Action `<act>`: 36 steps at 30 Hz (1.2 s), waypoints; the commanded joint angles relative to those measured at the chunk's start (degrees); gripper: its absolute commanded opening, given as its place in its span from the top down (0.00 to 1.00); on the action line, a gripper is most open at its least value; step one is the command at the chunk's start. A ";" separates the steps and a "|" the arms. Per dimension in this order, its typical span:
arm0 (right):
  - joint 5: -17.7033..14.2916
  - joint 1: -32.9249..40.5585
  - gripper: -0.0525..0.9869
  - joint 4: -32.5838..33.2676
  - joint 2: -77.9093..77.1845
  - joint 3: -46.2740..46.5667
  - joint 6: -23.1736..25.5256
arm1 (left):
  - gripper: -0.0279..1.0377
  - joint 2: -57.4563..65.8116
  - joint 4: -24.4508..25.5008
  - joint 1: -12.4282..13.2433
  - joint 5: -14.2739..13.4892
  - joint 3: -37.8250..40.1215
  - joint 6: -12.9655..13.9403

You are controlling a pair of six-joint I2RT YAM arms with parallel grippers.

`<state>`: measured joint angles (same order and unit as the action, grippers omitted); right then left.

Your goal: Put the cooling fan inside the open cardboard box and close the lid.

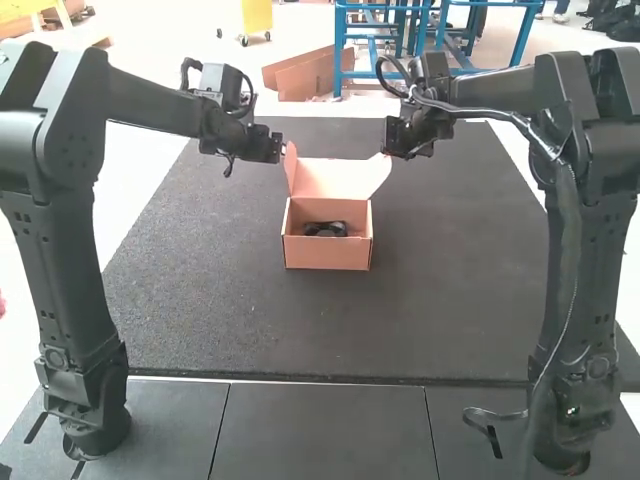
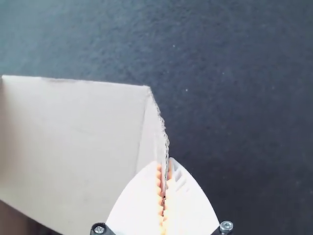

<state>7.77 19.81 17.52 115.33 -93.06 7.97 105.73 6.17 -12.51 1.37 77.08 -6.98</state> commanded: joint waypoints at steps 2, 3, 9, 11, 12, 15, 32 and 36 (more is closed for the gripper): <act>1.11 2.07 0.97 1.20 -2.56 -1.69 0.65 | 0.07 0.70 0.68 -1.02 0.48 2.81 -0.66; 1.37 2.42 0.97 1.55 -3.00 -1.69 0.65 | 0.07 0.70 1.12 -1.20 0.57 2.99 -0.66; 1.99 3.74 0.97 3.93 -5.11 -1.34 0.65 | 0.07 0.70 3.67 -1.64 0.48 4.92 -0.66; 2.07 4.36 0.96 4.98 -5.64 -1.25 0.65 | 0.07 0.70 4.64 -1.64 0.48 5.63 -0.66; 2.07 4.62 0.97 5.51 -5.99 -1.25 0.65 | 0.07 0.70 5.08 -1.64 0.48 5.89 -0.66; 2.07 5.15 0.97 6.30 -6.70 -1.07 0.65 | 0.07 0.61 6.13 -1.64 0.48 6.77 -0.66; 1.90 6.29 0.96 10.87 -11.53 1.74 0.56 | 0.07 -1.67 13.07 -3.22 0.39 7.91 -0.66; 1.81 6.82 0.96 11.40 -12.41 3.58 0.56 | 0.07 -2.64 13.07 -3.83 0.30 7.91 -1.10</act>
<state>8.82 25.41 28.86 106.28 -90.19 8.34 105.80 19.49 -15.79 1.34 82.37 -7.40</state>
